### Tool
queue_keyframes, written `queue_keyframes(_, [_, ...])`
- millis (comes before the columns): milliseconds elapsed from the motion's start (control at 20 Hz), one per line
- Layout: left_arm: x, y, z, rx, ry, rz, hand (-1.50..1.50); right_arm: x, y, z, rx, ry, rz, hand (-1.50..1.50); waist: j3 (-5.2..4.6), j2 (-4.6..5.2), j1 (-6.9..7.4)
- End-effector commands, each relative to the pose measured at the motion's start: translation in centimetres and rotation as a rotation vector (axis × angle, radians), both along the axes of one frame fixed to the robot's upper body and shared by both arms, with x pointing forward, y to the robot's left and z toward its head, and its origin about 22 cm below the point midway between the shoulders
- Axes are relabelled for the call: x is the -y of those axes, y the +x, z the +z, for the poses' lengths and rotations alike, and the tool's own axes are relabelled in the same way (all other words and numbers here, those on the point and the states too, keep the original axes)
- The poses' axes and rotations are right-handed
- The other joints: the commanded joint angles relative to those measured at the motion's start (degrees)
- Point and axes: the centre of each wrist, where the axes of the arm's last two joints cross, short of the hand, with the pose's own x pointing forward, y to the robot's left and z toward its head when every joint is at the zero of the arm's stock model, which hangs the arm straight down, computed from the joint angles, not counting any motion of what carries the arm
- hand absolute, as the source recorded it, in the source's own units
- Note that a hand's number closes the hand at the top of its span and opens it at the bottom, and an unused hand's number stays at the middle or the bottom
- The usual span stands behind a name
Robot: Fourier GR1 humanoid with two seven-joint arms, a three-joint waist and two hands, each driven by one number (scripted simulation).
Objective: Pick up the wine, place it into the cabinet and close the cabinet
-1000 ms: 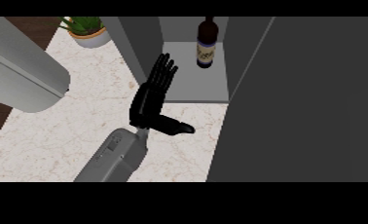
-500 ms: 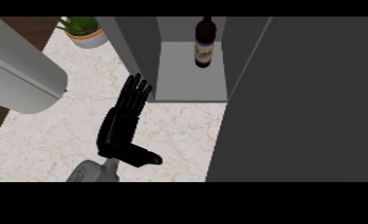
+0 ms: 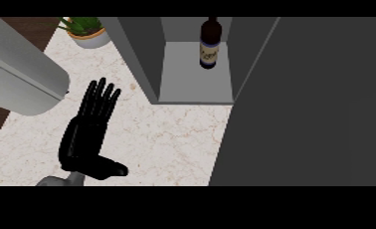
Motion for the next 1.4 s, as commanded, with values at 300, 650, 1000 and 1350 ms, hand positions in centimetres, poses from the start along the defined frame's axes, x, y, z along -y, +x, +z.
queue_keyframes(300, [-7.1,-0.7,1.8,0.017,0.024,0.066,-1.50,-1.0,-2.4,5.2,-0.031,0.110,0.154,1.50,-0.06,0.16,-0.06])
queue_keyframes(650, [-8.5,-1.1,2.0,0.038,0.048,0.044,-1.50,-2.0,-1.5,4.7,-0.031,0.130,0.175,1.50,-0.20,0.44,0.96])
queue_keyframes(1000, [-10.8,-0.8,2.4,0.029,0.043,0.037,-1.50,-2.9,-0.8,3.8,-0.032,0.176,0.206,1.50,-0.27,0.55,1.45])
queue_keyframes(1350, [-12.5,0.3,4.5,0.049,0.057,0.028,-1.50,-3.7,-0.1,3.3,-0.042,0.169,0.265,1.50,-0.38,0.87,2.26])
